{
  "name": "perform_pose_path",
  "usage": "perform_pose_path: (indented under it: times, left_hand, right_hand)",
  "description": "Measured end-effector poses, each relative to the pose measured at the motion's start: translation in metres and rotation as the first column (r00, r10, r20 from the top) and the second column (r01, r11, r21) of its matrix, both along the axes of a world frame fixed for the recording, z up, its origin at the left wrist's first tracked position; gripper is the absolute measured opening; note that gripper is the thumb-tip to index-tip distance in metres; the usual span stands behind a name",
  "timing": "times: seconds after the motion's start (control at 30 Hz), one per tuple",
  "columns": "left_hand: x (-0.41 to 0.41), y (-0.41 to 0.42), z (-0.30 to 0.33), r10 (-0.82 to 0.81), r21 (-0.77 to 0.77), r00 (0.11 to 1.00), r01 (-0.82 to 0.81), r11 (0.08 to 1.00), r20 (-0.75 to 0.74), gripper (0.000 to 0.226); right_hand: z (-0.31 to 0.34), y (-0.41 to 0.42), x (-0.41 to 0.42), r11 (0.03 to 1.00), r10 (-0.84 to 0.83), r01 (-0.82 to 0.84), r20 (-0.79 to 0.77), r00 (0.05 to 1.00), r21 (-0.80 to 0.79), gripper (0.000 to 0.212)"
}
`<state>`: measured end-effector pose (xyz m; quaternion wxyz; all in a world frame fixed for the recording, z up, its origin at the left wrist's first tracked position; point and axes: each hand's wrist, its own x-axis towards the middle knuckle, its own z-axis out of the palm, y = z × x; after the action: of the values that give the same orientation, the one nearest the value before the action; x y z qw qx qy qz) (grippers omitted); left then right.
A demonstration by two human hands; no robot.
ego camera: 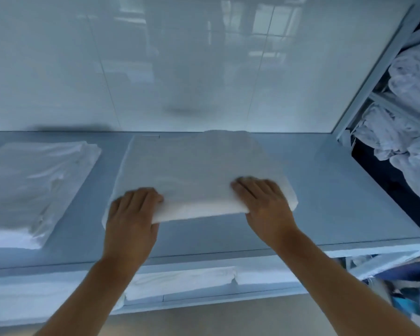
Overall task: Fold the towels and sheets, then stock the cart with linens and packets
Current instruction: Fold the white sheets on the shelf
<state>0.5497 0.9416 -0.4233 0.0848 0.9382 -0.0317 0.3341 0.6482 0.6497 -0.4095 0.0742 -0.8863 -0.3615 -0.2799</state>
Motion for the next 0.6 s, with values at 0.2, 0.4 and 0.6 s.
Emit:
perform_pose_path:
  times: [0.2, 0.4, 0.6]
  left_hand:
    - [-0.058, -0.010, -0.118, -0.070, 0.007, 0.881, 0.083, 0.997, -0.467, 0.029]
    - [-0.009, -0.024, -0.102, -0.053, -0.019, 0.841, 0.050, 0.999, -0.539, 0.057]
    - [0.015, -0.034, -0.131, 0.036, 0.011, 0.747, -0.038, 0.999, -0.664, 0.070]
  right_hand:
    - [-0.127, -0.029, -0.061, 0.995, -0.051, -0.005, -0.560, 0.827, -0.098, 0.052]
    - [-0.100, 0.016, 0.015, 0.998, -0.051, 0.020, -0.565, 0.824, -0.061, 0.052]
    - [-0.118, 0.069, 0.084, 0.959, -0.002, -0.172, -0.611, 0.792, -0.226, 0.067]
